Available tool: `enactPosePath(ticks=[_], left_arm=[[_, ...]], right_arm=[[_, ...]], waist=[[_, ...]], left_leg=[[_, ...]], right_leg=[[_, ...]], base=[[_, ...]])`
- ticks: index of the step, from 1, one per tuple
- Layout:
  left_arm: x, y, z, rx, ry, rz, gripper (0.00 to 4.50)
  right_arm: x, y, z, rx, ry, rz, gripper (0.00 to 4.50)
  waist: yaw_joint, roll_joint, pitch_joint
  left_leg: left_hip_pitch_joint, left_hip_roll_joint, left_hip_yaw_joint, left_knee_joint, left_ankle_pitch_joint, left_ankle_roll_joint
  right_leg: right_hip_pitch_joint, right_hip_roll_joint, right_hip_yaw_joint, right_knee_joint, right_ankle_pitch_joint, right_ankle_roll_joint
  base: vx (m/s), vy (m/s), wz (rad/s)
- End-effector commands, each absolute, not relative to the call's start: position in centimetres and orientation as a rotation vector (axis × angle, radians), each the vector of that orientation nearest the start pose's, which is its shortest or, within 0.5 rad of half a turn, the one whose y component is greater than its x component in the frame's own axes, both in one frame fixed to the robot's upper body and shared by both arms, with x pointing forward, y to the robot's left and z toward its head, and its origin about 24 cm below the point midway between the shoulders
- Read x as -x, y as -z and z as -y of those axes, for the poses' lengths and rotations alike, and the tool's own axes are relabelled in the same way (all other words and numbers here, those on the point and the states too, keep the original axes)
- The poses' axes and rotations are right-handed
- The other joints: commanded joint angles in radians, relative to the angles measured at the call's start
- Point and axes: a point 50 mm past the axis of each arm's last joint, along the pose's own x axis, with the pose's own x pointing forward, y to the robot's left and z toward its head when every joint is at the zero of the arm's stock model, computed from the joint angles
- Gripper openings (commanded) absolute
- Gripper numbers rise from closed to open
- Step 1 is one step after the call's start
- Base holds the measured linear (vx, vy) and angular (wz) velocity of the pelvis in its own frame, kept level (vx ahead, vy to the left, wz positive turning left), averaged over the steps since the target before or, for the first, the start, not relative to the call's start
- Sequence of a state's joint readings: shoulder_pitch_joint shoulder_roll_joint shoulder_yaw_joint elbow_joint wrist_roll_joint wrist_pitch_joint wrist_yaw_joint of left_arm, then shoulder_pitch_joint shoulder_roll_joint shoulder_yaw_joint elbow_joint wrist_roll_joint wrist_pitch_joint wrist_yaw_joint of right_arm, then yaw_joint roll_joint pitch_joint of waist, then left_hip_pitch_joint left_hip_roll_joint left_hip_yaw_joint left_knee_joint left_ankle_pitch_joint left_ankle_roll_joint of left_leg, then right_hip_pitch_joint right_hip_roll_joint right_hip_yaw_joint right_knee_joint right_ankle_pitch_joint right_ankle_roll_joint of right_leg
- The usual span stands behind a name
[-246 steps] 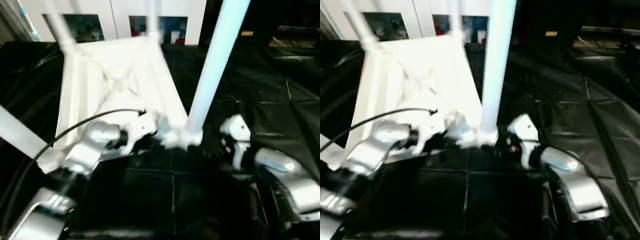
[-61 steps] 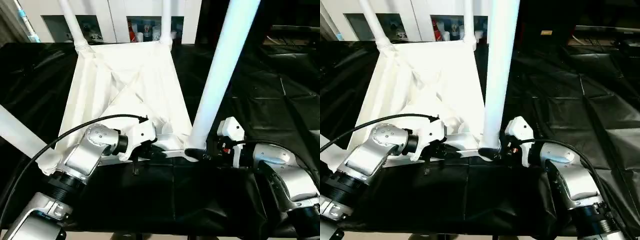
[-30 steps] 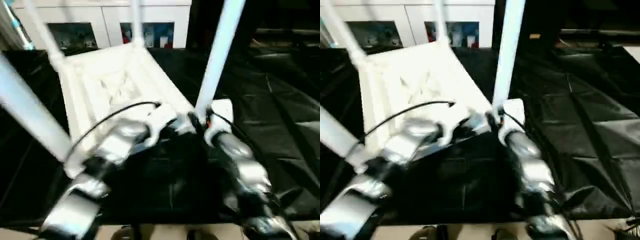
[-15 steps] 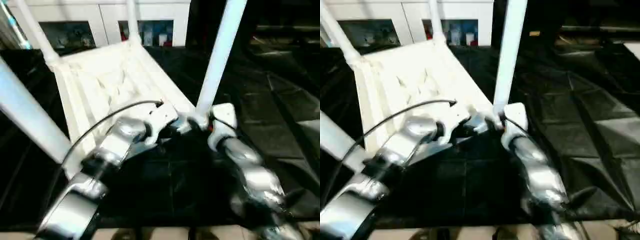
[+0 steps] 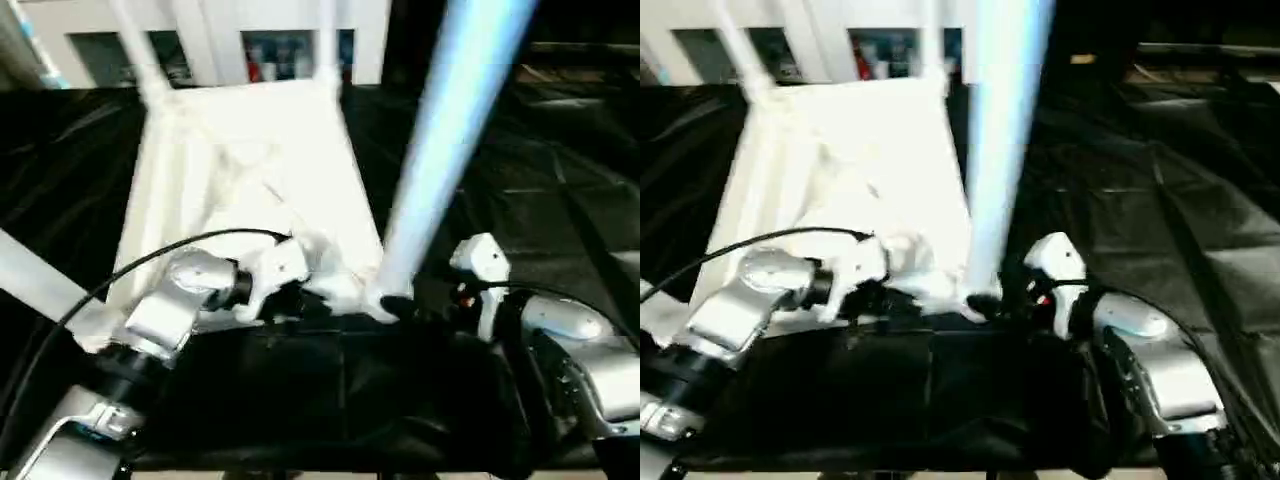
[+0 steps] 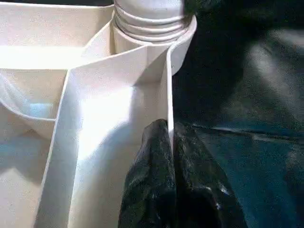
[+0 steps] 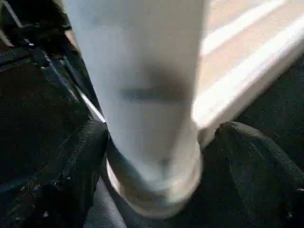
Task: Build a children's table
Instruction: Rotate leg to tighten
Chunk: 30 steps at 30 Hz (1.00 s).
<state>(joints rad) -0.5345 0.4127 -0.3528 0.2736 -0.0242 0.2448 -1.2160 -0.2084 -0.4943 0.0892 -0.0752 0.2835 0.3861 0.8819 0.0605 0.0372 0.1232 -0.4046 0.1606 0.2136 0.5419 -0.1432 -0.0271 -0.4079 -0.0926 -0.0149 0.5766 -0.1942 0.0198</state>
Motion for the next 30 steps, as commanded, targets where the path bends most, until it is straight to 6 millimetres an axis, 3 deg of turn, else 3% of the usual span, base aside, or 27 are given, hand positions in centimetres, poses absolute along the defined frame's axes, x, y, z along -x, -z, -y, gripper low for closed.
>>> enactPosePath(ticks=[1,7,12,22,30], left_arm=[[-28.8,-6.6,-10.4,-0.426,1.508,-0.423,0.0],[-29.0,-6.7,-10.7,-0.434,1.503,-0.423,0.0],[-29.1,-6.7,-10.7,-0.439,1.5,-0.424,0.0],[-29.2,-6.6,-10.7,-0.436,1.497,-0.428,0.0],[-29.2,-6.5,-10.7,-0.436,1.495,-0.433,0.0]], right_arm=[[-26.6,-8.9,16.6,0.164,-1.028,-0.225,3.96],[-26.1,-8.4,16.4,0.181,-1.1,-0.254,3.96],[-26.1,-8.0,16.5,0.207,-1.112,-0.273,3.53],[-26.3,-7.8,16.6,0.229,-1.126,-0.286,2.59],[-26.1,-7.5,16.5,0.239,-1.13,-0.294,2.47]], waist=[[-0.004,-0.014,-0.057],[-0.002,-0.015,-0.061],[-0.002,-0.014,-0.065],[-0.001,-0.014,-0.066],[-0.002,-0.015,-0.069]], left_leg=[[0.035,0.071,-0.029,-0.052,-0.184,0.128],[0.034,0.068,-0.029,-0.048,-0.179,0.125],[0.033,0.067,-0.028,-0.043,-0.145,0.141],[0.034,0.068,-0.029,-0.041,-0.161,0.139],[0.033,0.067,-0.028,-0.037,-0.137,0.153]], right_leg=[[0.032,-0.049,0.027,-0.051,-0.069,-0.28],[0.036,-0.05,0.028,-0.049,-0.063,-0.28],[0.039,-0.048,0.026,-0.042,-0.008,-0.293],[0.04,-0.048,0.025,-0.041,-0.028,-0.3],[0.043,-0.047,0.024,-0.037,-0.001,-0.305]], base=[[0.0,0.0,0.0],[0.0,0.0,0.0],[0.0,0.0,0.0],[0.0,0.0,0.0],[0.0,0.0,0.0]])
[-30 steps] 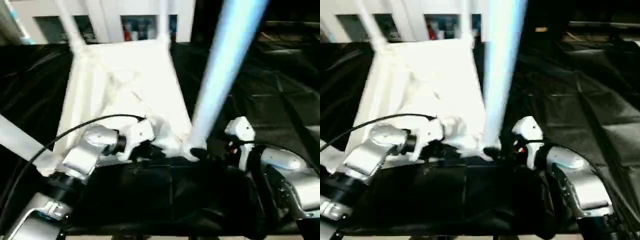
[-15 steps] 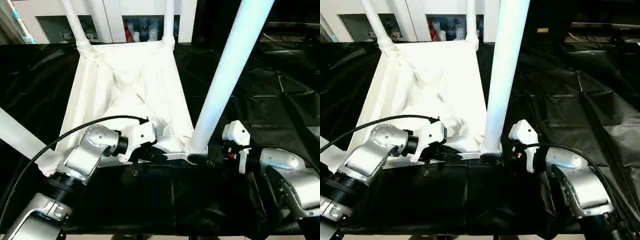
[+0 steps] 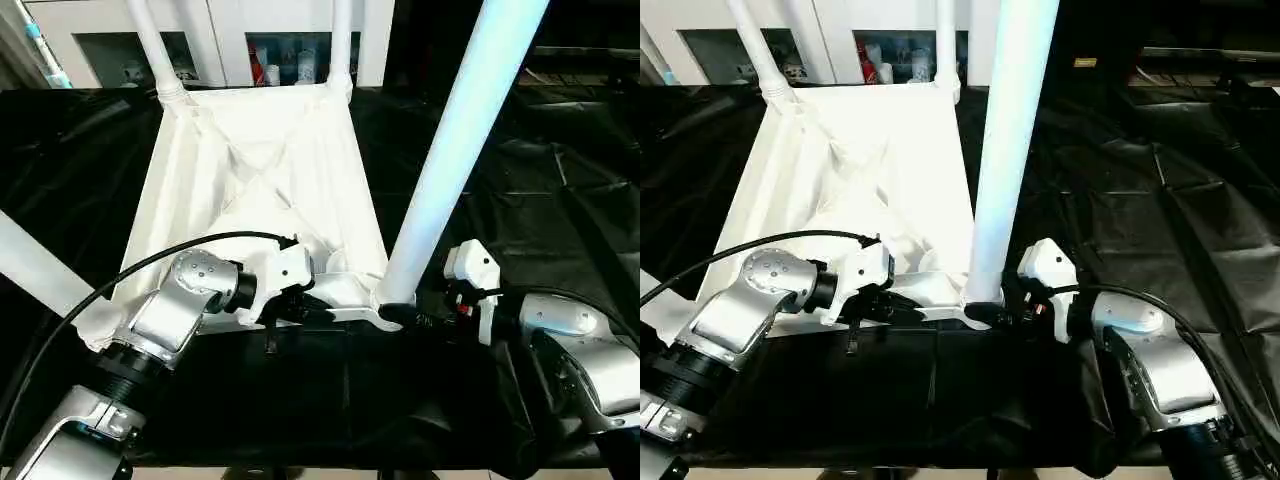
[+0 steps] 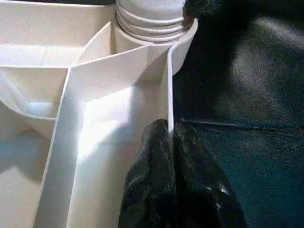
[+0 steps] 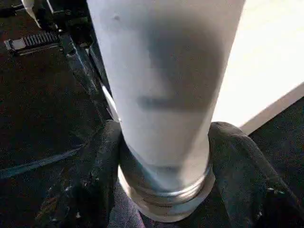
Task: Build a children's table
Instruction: Rotate leg to tighten
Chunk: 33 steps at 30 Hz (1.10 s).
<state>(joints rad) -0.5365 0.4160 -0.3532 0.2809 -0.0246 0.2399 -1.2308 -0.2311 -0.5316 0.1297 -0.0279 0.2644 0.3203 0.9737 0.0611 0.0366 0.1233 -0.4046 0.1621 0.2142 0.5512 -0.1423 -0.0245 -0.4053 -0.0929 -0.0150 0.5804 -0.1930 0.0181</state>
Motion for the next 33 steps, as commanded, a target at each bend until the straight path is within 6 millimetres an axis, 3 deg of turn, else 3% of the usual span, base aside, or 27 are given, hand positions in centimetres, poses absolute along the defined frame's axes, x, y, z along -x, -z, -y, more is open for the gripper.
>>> enactPosePath(ticks=[1,7,10,11,12,14,16,17,19,21,23,25,27,28,31,33], left_arm=[[-29.2,-6.5,-10.7,-0.436,1.495,-0.433,0.0],[-29.5,-6.3,-10.3,-0.411,1.461,-0.433,0.0],[-30.6,-6.1,-9.4,-0.388,1.365,-0.426,0.0],[-30.9,-6.1,-9.2,-0.382,1.338,-0.425,0.0],[-31.3,-6.0,-8.8,-0.385,1.301,-0.424,0.0],[-31.6,-6.0,-8.6,-0.389,1.281,-0.423,0.0],[-32.5,-6.0,-7.2,-0.383,1.216,-0.421,0.0],[-32.8,-6.0,-6.4,-0.379,1.191,-0.423,0.0],[-33.3,-6.1,-4.9,-0.369,1.138,-0.428,0.0],[-33.4,-6.0,-4.2,-0.367,1.116,-0.434,0.0],[-33.7,-5.9,-3.3,-0.381,1.078,-0.43,0.0],[-33.9,-6.0,-3.4,-0.398,1.078,-0.416,0.0],[-33.9,-6.0,-3.4,-0.4,1.079,-0.414,0.0],[-33.9,-6.0,-3.7,-0.403,1.083,-0.411,0.0],[-33.8,-6.1,-4.1,-0.408,1.099,-0.401,0.0],[-33.8,-6.1,-4.6,-0.413,1.107,-0.397,0.0]], right_arm=[[-26.1,-7.5,16.5,0.239,-1.13,-0.294,2.47],[-26.6,-6.7,16.4,0.192,-1.011,-0.301,2.47],[-27.6,-5.7,16.0,0.148,-0.842,-0.311,2.47],[-27.7,-5.5,15.8,0.139,-0.811,-0.314,2.47],[-27.9,-5.2,15.3,0.111,-0.76,-0.321,2.47],[-28.1,-5.0,15.0,0.093,-0.729,-0.326,2.47],[-28.9,-4.3,13.8,0.033,-0.556,-0.352,2.47],[-29.3,-3.9,13.3,0.015,-0.464,-0.366,2.47],[-30.2,-3.4,12.2,-0.016,-0.312,-0.392,2.47],[-30.5,-3.0,11.7,0.012,-0.248,-0.42,2.47],[-31.1,-2.7,10.5,0.058,-0.21,-0.434,2.47],[-31.3,-3.1,9.8,0.072,-0.252,-0.403,2.47],[-31.3,-3.2,9.7,0.072,-0.262,-0.398,2.47],[-31.3,-3.6,9.6,0.046,-0.293,-0.365,3.14],[-31.2,-4.3,9.7,0.023,-0.327,-0.323,3.12],[-31.2,-4.9,10.1,0.02,-0.346,-0.289,3.47]], waist=[[-0.002,-0.015,-0.069],[-0.003,-0.016,-0.069],[-0.012,-0.018,-0.064],[-0.013,-0.017,-0.056],[-0.015,-0.021,-0.057],[-0.018,-0.021,-0.053],[-0.022,-0.019,-0.052],[-0.027,-0.013,-0.048],[-0.034,-0.009,-0.046],[-0.037,-0.011,-0.042],[-0.042,-0.006,-0.033],[-0.044,-0.001,-0.033],[-0.043,-0.001,-0.036],[-0.042,-0.004,-0.038],[-0.037,-0.007,-0.038],[-0.034,-0.008,-0.041]], left_leg=[[0.033,0.065,-0.029,-0.046,-0.136,0.152],[0.032,0.064,-0.028,-0.045,-0.15,0.146],[0.033,0.063,-0.029,-0.051,-0.222,0.104],[0.037,0.061,-0.03,-0.057,-0.273,0.077],[0.039,0.061,-0.035,-0.06,-0.312,0.046],[0.039,0.061,-0.039,-0.066,-0.35,0.024],[0.044,0.059,-0.041,-0.069,-0.388,0.006],[0.046,0.057,-0.043,-0.072,-0.417,-0.013],[0.047,0.054,-0.051,-0.075,-0.456,-0.045],[0.055,0.051,-0.059,-0.078,-0.506,-0.061],[0.07,0.047,-0.066,-0.08,-0.606,-0.07],[0.067,0.047,-0.079,-0.093,-0.66,-0.077],[0.065,0.049,-0.081,-0.101,-0.669,-0.075],[0.065,0.048,-0.078,-0.101,-0.652,-0.066],[0.062,0.048,-0.071,-0.1,-0.602,-0.042],[0.056,0.05,-0.068,-0.1,-0.566,-0.029]], right_leg=[[0.04,-0.047,0.024,-0.041,0.0,-0.303],[0.038,-0.047,0.024,-0.043,-0.03,-0.305],[0.032,-0.049,0.026,-0.055,-0.164,-0.283],[0.025,-0.049,0.027,-0.068,-0.26,-0.263],[0.028,-0.053,0.026,-0.072,-0.343,-0.237],[0.022,-0.054,0.028,-0.082,-0.417,-0.198],[0.012,-0.052,0.029,-0.088,-0.475,-0.17],[0.005,-0.052,0.029,-0.092,-0.51,-0.159],[0.001,-0.054,0.026,-0.096,-0.566,-0.134],[-0.002,-0.054,0.021,-0.106,-0.625,-0.104],[-0.017,-0.047,0.014,-0.123,-0.674,-0.066],[-0.003,-0.046,0.006,-0.124,-0.647,-0.043],[0.0,-0.045,0.008,-0.123,-0.594,-0.046],[-0.001,-0.048,0.013,-0.124,-0.564,-0.052],[-0.004,-0.051,0.022,-0.125,-0.521,-0.069],[0.001,-0.054,0.026,-0.122,-0.492,-0.082]], base=[[0.0,0.0,0.0],[0.0,0.0,0.0],[0.0,0.0,0.0],[0.0,0.0,0.0],[-0.053,0.003,-0.01],[-0.057,0.007,-0.03],[0.0,0.0,0.0],[0.0,0.0,0.0],[-0.056,0.011,-0.07],[-0.061,0.021,-0.08],[-0.058,0.026,-0.03],[0.0,0.0,0.0],[0.0,0.0,0.0],[0.0,0.0,0.0],[0.0,0.0,0.0],[0.0,0.0,0.0]])
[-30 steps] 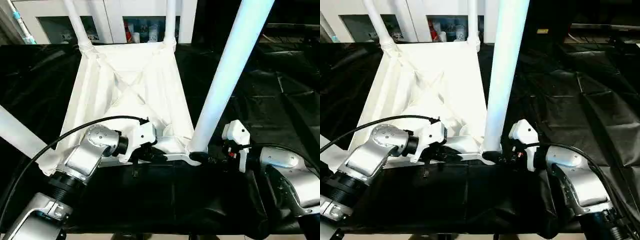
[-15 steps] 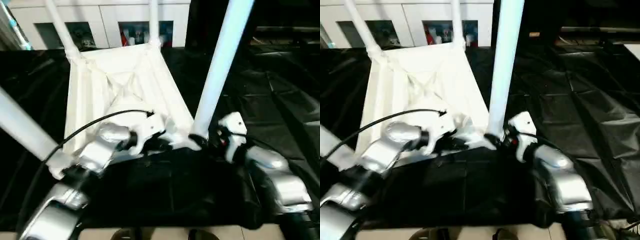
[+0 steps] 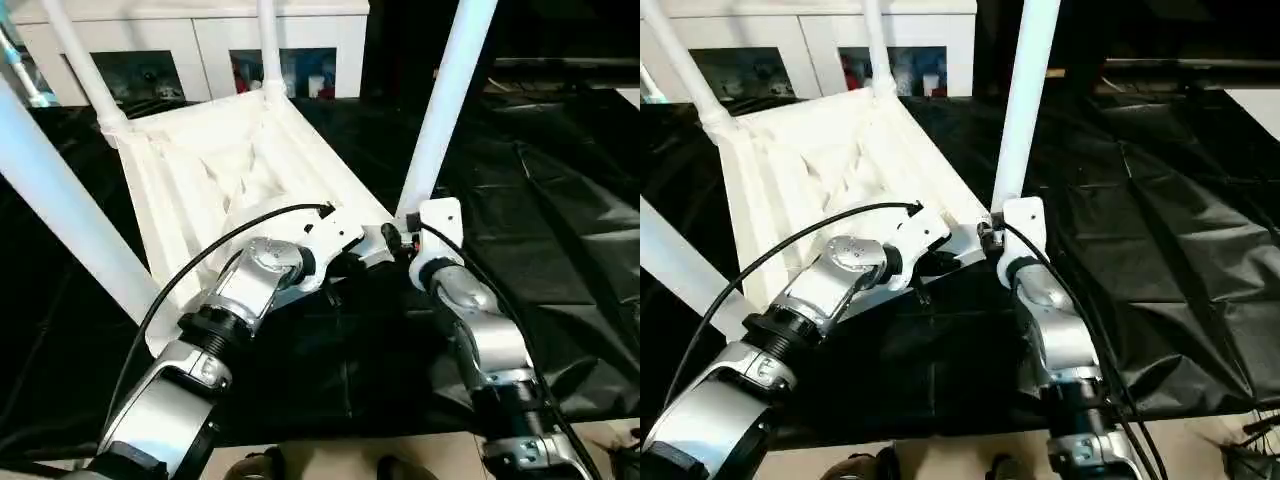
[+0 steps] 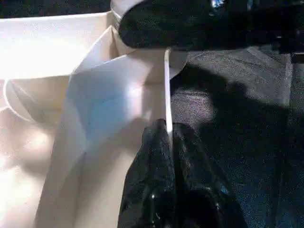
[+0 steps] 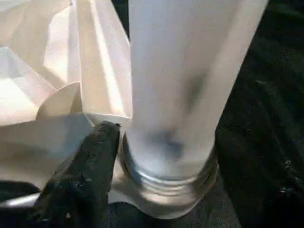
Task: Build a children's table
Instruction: Rotate leg to tighten
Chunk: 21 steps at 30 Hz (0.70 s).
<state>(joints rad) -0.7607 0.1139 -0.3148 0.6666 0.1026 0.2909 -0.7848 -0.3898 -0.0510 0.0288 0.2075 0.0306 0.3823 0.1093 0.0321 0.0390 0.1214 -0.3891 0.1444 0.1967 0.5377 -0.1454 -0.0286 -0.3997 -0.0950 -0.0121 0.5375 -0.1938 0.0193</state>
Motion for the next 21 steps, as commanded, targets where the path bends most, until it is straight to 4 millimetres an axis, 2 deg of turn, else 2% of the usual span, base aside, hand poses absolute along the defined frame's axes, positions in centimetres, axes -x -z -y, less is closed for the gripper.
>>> enactPosePath(ticks=[1,3,4,5,7,8,10,12,13,15,16,17,19,21], left_arm=[[-33.7,-6.1,-5.2,-0.417,1.12,-0.396,0.0],[-33.2,-6.1,-6.4,-0.424,1.154,-0.392,0.0],[-32.9,-6.1,-6.8,-0.423,1.168,-0.393,0.0],[-32.7,-6.1,-7.2,-0.43,1.189,-0.386,0.0],[-32.2,-6.1,-7.9,-0.43,1.228,-0.385,0.0],[-31.8,-6.1,-8.3,-0.433,1.252,-0.383,0.0],[-31.0,-6.1,-9.3,-0.437,1.298,-0.401,0.0],[-30.6,-6.2,-9.5,-0.434,1.34,-0.395,0.0],[-30.1,-6.3,-9.7,-0.423,1.386,-0.398,0.0],[-29.4,-6.5,-9.9,-0.422,1.45,-0.393,0.0],[-28.6,-6.6,-10.2,-0.421,1.506,-0.398,0.0],[-28.6,-6.6,-10.3,-0.42,1.509,-0.402,0.0],[-28.4,-6.7,-10.4,-0.426,1.501,-0.4,0.0],[-28.4,-6.8,-10.5,-0.428,1.5,-0.398,0.0]], right_arm=[[-31.1,-5.6,10.7,0.019,-0.367,-0.262,3.58],[-30.8,-6.8,12.3,0.03,-0.424,-0.22,3.65],[-30.6,-7.2,12.9,0.035,-0.452,-0.21,3.77],[-30.4,-7.5,13.4,0.039,-0.492,-0.211,3.91],[-29.8,-7.9,14.4,0.084,-0.582,-0.211,3.99],[-29.4,-8.1,15.0,0.113,-0.643,-0.211,3.99],[-28.5,-8.4,16.1,0.182,-0.767,-0.215,3.99],[-28.3,-8.3,16.5,0.203,-0.807,-0.222,3.99],[-28.0,-8.3,16.8,0.225,-0.84,-0.239,3.99],[-27.7,-8.2,17.0,0.249,-0.889,-0.259,3.99],[-27.2,-8.1,17.2,0.279,-0.95,-0.283,3.99],[-27.1,-8.0,17.1,0.287,-0.965,-0.288,3.99],[-26.9,-8.1,17.0,0.288,-1.007,-0.298,3.99],[-26.9,-8.1,16.7,0.289,-1.031,-0.299,3.99]], waist=[[-0.002,-0.016,-0.043],[0.004,-0.015,-0.053],[0.005,-0.019,-0.053],[0.006,-0.023,-0.051],[0.007,-0.021,-0.053],[0.011,-0.021,-0.056],[0.016,-0.019,-0.054],[0.017,-0.019,-0.057],[0.015,-0.023,-0.061],[0.018,-0.021,-0.072],[0.022,-0.019,-0.072],[0.024,-0.017,-0.07],[0.026,-0.015,-0.069],[0.027,-0.014,-0.065]], left_leg=[[0.035,0.07,-0.049,-0.087,-0.518,-0.01],[0.027,0.075,-0.042,-0.084,-0.422,0.015],[0.022,0.076,-0.035,-0.08,-0.361,0.047],[0.02,0.075,-0.029,-0.076,-0.346,0.071],[0.021,0.076,-0.028,-0.071,-0.336,0.083],[0.02,0.079,-0.026,-0.067,-0.308,0.091],[0.02,0.082,-0.022,-0.064,-0.275,0.105],[0.017,0.079,-0.018,-0.057,-0.244,0.111],[0.011,0.076,-0.017,-0.051,-0.205,0.12],[0.011,0.077,-0.016,-0.04,-0.119,0.151],[0.012,0.076,-0.014,-0.035,-0.071,0.179],[0.012,0.078,-0.012,-0.032,-0.057,0.199],[0.015,0.081,-0.011,-0.031,-0.054,0.208],[0.017,0.083,-0.013,-0.036,-0.099,0.191]], right_leg=[[0.003,-0.054,0.024,-0.073,-0.453,-0.095],[0.011,-0.052,0.028,-0.061,-0.325,-0.12],[0.016,-0.05,0.029,-0.054,-0.245,-0.142],[0.014,-0.051,0.028,-0.056,-0.261,-0.158],[0.015,-0.056,0.028,-0.059,-0.319,-0.166],[0.018,-0.056,0.028,-0.056,-0.296,-0.174],[0.017,-0.052,0.028,-0.051,-0.246,-0.187],[0.019,-0.049,0.026,-0.042,-0.204,-0.214],[0.023,-0.047,0.025,-0.032,-0.155,-0.231],[0.03,-0.046,0.023,-0.012,-0.011,-0.265],[0.027,-0.04,0.021,-0.003,0.079,-0.282],[0.027,-0.039,0.02,0.002,0.124,-0.295],[0.025,-0.037,0.017,0.003,0.121,-0.305],[0.025,-0.04,0.017,-0.003,0.035,-0.306]], base=[[0.0,0.0,0.0],[0.029,-0.01,-0.01],[0.0,0.0,0.0],[0.0,0.0,0.0],[0.027,-0.023,0.01],[0.053,-0.047,0.02],[0.065,-0.05,0.05],[0.067,-0.047,0.04],[0.061,-0.034,-0.01],[0.058,-0.028,-0.01],[0.051,-0.01,0.01],[0.051,-0.01,0.01],[0.0,0.0,0.0],[0.0,0.0,0.0]])
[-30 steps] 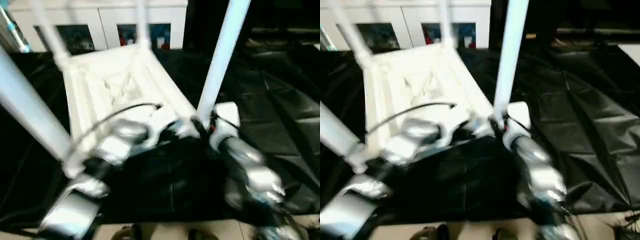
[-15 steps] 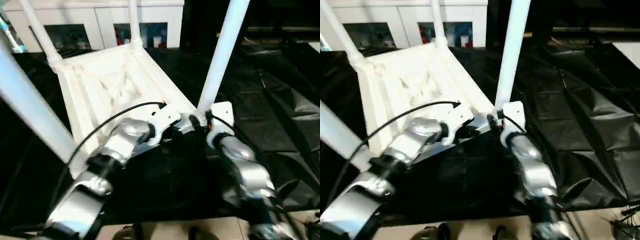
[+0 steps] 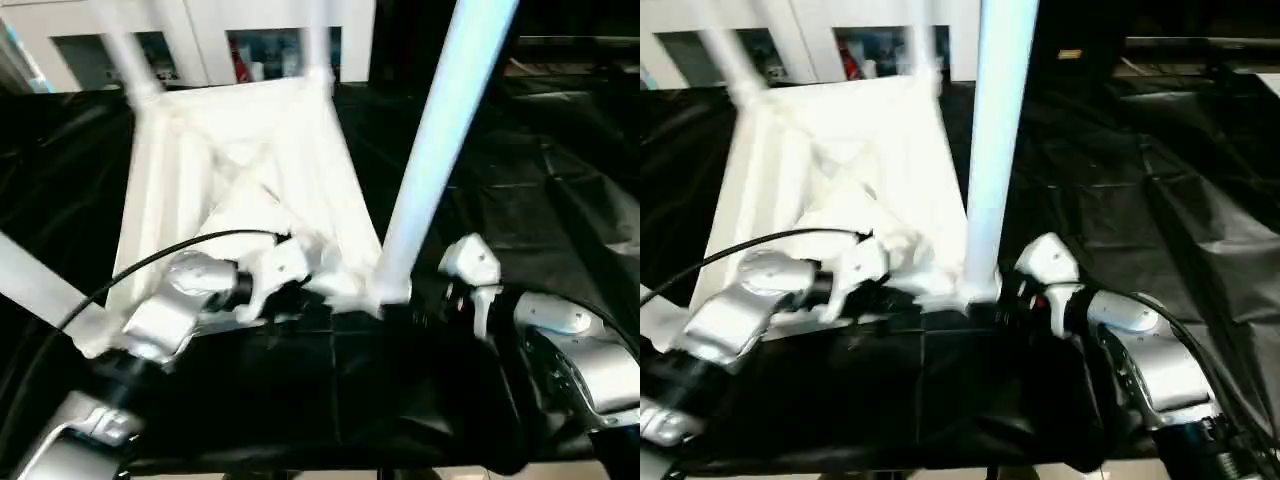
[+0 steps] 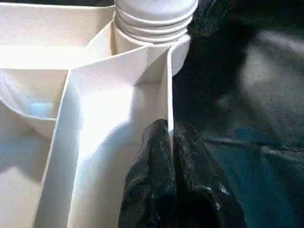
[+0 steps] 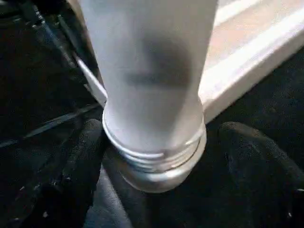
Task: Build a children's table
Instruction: Rotate leg to tighten
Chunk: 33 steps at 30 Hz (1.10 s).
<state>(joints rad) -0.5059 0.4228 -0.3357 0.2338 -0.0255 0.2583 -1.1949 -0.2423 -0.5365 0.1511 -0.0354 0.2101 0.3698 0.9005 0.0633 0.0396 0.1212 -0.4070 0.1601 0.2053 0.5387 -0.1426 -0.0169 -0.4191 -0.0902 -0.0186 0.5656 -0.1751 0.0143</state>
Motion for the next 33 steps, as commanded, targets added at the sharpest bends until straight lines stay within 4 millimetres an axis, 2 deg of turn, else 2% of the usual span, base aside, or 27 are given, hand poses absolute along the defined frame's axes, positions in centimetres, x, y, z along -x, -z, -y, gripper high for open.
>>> enactPosePath(ticks=[1,5,9,12,17,19,23,29,33], left_arm=[[-28.38,-6.87,-10.49,-0.429,1.499,-0.398,0.0],[-28.41,-7.02,-10.51,-0.431,1.495,-0.396,0.0],[-28.28,-7.09,-10.62,-0.43,1.499,-0.399,0.0],[-28.28,-7.07,-10.7,-0.433,1.496,-0.402,0.0],[-28.32,-6.97,-10.83,-0.435,1.488,-0.409,0.0],[-28.32,-6.91,-10.97,-0.434,1.481,-0.414,0.0],[-28.37,-6.94,-11.05,-0.433,1.476,-0.414,0.0],[-28.48,-6.94,-11.11,-0.43,1.471,-0.416,0.0],[-28.53,-6.91,-11.11,-0.426,1.47,-0.417,0.0]], right_arm=[[-26.92,-8.13,16.57,0.289,-1.042,-0.295,3.99],[-26.99,-8.2,16.11,0.275,-1.075,-0.274,3.99],[-26.85,-8.33,15.8,0.267,-1.116,-0.259,3.99],[-26.77,-8.27,15.8,0.27,-1.133,-0.26,3.99],[-26.64,-7.9,15.95,0.281,-1.147,-0.28,3.99],[-26.61,-7.8,15.94,0.281,-1.154,-0.284,3.72],[-26.73,-7.83,15.89,0.272,-1.154,-0.28,3.46],[-26.85,-7.79,15.78,0.263,-1.158,-0.273,2.85],[-26.87,-7.71,15.71,0.256,-1.158,-0.272,2.73]], waist=[[-0.004,-0.015,-0.063],[-0.007,-0.019,-0.054],[-0.006,-0.02,-0.051],[-0.007,-0.022,-0.054],[-0.006,-0.024,-0.058],[-0.006,-0.025,-0.056],[-0.007,-0.025,-0.056],[-0.007,-0.024,-0.058],[-0.007,-0.023,-0.059]], left_leg=[[0.035,0.068,-0.022,-0.038,-0.119,0.17],[0.037,0.069,-0.024,-0.048,-0.243,0.102],[0.041,0.07,-0.025,-0.055,-0.293,0.061],[0.038,0.068,-0.025,-0.052,-0.271,0.065],[0.035,0.066,-0.023,-0.045,-0.212,0.098],[0.034,0.066,-0.023,-0.044,-0.211,0.106],[0.035,0.067,-0.024,-0.045,-0.219,0.1],[0.035,0.066,-0.023,-0.043,-0.21,0.103],[0.035,0.065,-0.023,-0.042,-0.204,0.106]], right_leg=[[0.044,-0.046,0.023,-0.034,-0.013,-0.298],[0.038,-0.051,0.029,-0.051,-0.199,-0.261],[0.032,-0.05,0.034,-0.056,-0.269,-0.233],[0.034,-0.051,0.034,-0.052,-0.235,-0.234],[0.038,-0.05,0.032,-0.044,-0.149,-0.255],[0.038,-0.051,0.032,-0.046,-0.164,-0.257],[0.038,-0.05,0.031,-0.046,-0.185,-0.254],[0.039,-0.049,0.031,-0.044,-0.165,-0.259],[0.04,-0.049,0.03,-0.043,-0.154,-0.263]], base=[[0.0,0.0,0.0],[0.0,0.0,0.0],[0.0,0.0,0.0],[0.0,0.0,0.0],[0.0,0.0,0.0],[0.0,0.0,0.0],[0.0,0.0,0.0],[0.0,0.0,0.0],[0.0,0.0,0.0]])
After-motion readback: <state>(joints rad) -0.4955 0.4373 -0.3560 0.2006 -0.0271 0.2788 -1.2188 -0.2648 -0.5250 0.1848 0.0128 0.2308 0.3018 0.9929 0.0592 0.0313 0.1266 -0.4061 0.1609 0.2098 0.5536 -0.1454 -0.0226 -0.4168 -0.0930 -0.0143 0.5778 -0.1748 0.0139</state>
